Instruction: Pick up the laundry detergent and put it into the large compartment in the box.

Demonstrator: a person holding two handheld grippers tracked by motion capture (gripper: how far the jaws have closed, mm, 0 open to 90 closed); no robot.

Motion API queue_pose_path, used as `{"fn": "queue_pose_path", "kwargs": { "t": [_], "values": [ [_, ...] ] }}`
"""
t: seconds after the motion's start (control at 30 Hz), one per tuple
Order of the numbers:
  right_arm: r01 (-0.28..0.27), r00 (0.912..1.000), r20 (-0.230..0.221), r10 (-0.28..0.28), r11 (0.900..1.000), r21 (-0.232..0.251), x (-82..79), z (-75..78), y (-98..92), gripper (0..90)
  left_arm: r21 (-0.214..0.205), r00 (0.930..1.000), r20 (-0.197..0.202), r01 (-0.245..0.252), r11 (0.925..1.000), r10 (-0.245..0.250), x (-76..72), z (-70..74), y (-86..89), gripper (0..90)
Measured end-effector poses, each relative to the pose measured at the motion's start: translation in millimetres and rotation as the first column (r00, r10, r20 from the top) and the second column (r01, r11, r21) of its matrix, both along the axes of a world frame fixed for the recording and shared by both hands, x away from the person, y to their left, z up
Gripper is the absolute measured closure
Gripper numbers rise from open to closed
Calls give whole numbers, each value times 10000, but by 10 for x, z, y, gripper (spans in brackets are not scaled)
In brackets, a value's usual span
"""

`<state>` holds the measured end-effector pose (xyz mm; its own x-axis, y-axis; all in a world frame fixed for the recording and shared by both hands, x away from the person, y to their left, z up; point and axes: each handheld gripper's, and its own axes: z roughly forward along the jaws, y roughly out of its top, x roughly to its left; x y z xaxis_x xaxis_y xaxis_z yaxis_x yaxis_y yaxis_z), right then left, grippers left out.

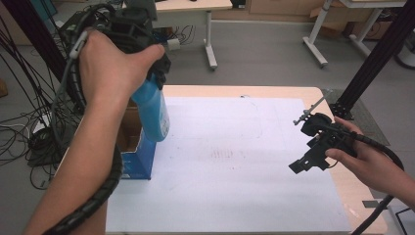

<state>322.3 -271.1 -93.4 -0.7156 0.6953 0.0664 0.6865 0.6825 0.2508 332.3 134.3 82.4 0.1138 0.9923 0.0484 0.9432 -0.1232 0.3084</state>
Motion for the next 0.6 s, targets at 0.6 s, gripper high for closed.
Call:
{"fn": "queue_pose_path", "kwargs": {
  "t": [0.6],
  "values": [
    [-1,9998,-221,-1,10000,-75,246,-74,101,39,235,9920,423,-1203,9925,1192,107,265,425,371]
  ]
}}
